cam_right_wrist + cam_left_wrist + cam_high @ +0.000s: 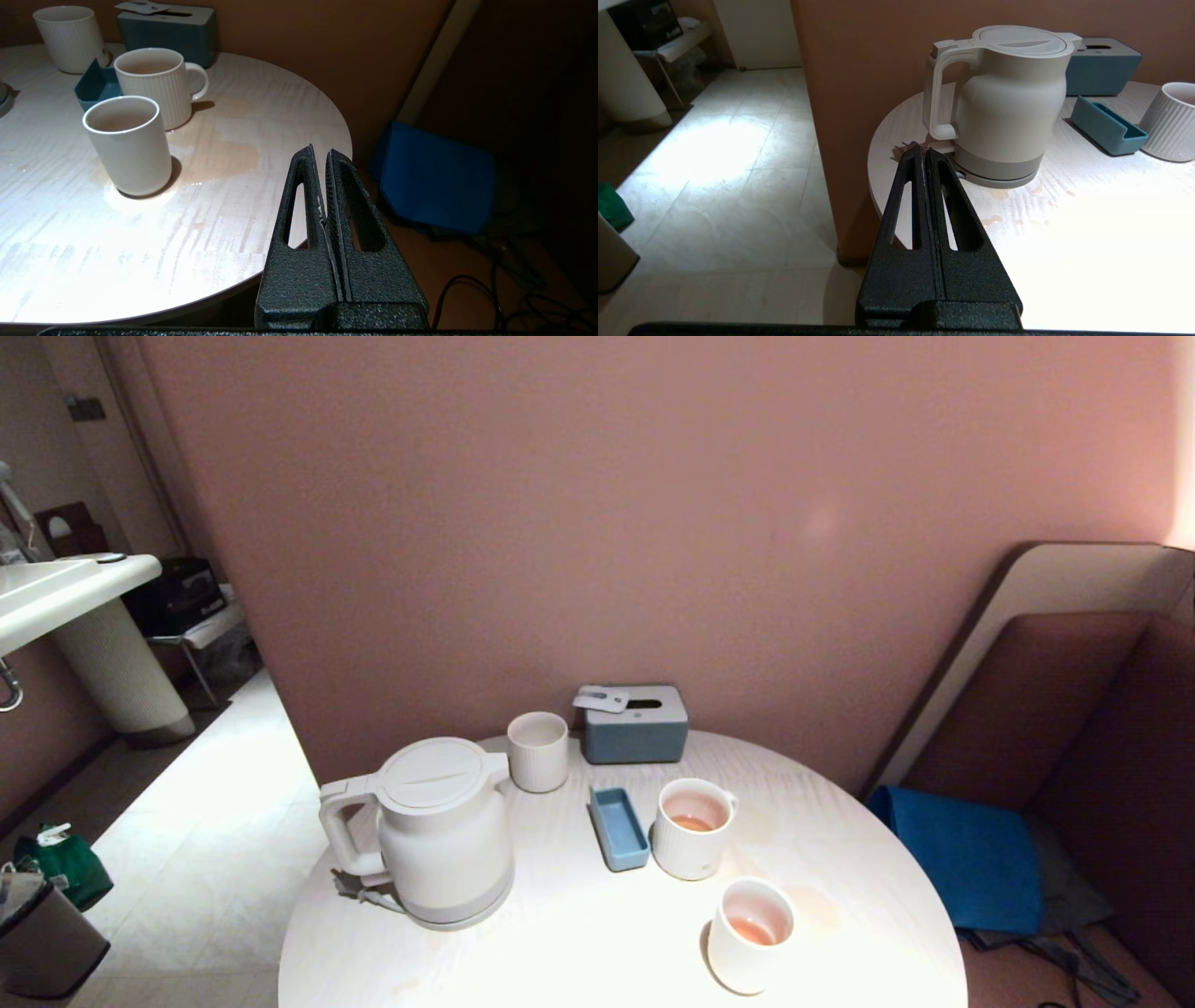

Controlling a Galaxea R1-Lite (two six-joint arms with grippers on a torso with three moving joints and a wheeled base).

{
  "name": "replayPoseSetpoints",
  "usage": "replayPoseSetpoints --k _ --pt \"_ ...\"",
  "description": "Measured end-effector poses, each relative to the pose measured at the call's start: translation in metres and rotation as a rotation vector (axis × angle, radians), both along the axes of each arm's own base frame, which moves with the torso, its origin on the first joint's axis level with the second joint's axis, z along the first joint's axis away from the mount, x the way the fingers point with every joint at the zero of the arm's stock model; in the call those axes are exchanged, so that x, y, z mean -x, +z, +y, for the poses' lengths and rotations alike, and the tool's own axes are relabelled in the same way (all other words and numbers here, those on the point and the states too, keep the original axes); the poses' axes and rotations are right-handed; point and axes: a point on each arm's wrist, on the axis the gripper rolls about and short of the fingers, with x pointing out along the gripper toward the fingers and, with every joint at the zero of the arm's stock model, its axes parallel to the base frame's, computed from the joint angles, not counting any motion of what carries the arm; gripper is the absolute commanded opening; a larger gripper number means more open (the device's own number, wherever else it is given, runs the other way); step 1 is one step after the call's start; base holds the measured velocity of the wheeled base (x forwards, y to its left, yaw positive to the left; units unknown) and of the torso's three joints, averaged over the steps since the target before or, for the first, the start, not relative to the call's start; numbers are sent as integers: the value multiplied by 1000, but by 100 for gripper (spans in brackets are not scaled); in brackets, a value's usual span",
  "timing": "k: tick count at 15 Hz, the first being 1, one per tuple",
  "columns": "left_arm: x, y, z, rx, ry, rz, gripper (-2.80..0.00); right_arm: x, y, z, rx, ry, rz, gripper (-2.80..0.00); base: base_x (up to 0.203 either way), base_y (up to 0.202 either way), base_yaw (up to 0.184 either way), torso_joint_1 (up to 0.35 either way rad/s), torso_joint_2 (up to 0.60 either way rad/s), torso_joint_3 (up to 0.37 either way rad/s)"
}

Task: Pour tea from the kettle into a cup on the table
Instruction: Pick up the cup

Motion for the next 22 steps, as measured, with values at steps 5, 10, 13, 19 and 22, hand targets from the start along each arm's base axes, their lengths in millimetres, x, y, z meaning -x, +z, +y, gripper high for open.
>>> replayPoseSetpoints --k 5,10,13,19,22 --pt "0 0 0 18 2 2 -280 0 0 0 0 -1 0 -280 0 0 0 0 0 0" --pt "0 0 0 17 2 2 -280 0 0 0 -1 -1 0 -280 0 0 0 0 0 0" --pt "0 0 0 17 2 2 -280 0 0 0 1 0 0 -280 0 0 0 0 0 0" --pt "0 0 0 17 2 1 -280 0 0 0 -3 -2 0 -280 0 0 0 0 0 0" --pt "0 0 0 17 2 1 -280 0 0 0 -1 -2 0 -280 0 0 0 0 0 0"
